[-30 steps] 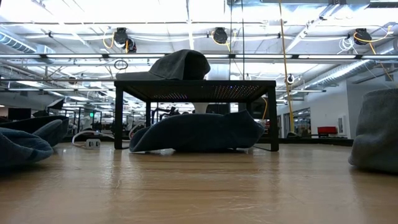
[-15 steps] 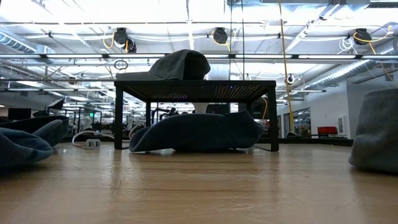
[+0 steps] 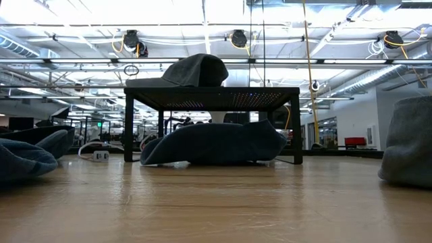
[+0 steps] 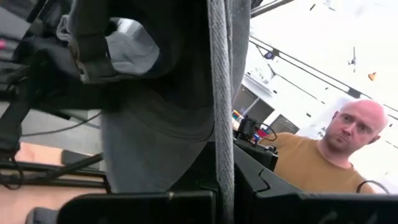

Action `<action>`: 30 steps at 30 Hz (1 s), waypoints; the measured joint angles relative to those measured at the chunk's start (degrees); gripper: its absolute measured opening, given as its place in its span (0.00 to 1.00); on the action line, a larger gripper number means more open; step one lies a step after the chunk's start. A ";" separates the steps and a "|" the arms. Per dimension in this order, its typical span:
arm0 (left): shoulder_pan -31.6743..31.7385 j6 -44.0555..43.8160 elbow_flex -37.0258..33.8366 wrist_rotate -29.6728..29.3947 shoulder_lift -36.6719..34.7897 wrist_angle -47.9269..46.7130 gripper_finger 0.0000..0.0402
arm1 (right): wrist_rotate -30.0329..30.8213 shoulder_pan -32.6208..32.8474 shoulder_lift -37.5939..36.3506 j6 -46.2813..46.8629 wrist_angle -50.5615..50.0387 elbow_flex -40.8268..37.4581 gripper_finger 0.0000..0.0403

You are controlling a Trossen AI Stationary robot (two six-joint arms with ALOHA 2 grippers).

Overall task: Pick & Place hat
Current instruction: Stack the top gray cap on the gray cap on the shelf

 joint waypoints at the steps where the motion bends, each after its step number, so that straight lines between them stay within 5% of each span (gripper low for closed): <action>1: 0.04 0.14 0.00 -0.09 0.00 -0.98 0.02 | -0.85 0.00 0.00 0.01 0.55 0.00 0.57; 6: 0.11 0.68 0.00 -0.73 0.02 -2.58 0.02 | -3.20 -0.02 -0.01 0.15 0.50 0.00 0.45; 12: 0.33 1.05 0.00 -2.77 0.02 -2.58 0.04 | -2.86 -0.09 -0.04 -0.05 1.00 0.00 0.05; 23: 2.10 12.80 0.00 -7.91 0.11 -2.24 0.28 | -2.98 0.04 -7.17 0.01 -5.21 0.01 0.02; 30: 3.78 18.54 0.00 -16.24 -0.46 -2.25 0.33 | 6.31 -0.02 -14.12 -1.53 -20.75 0.02 0.02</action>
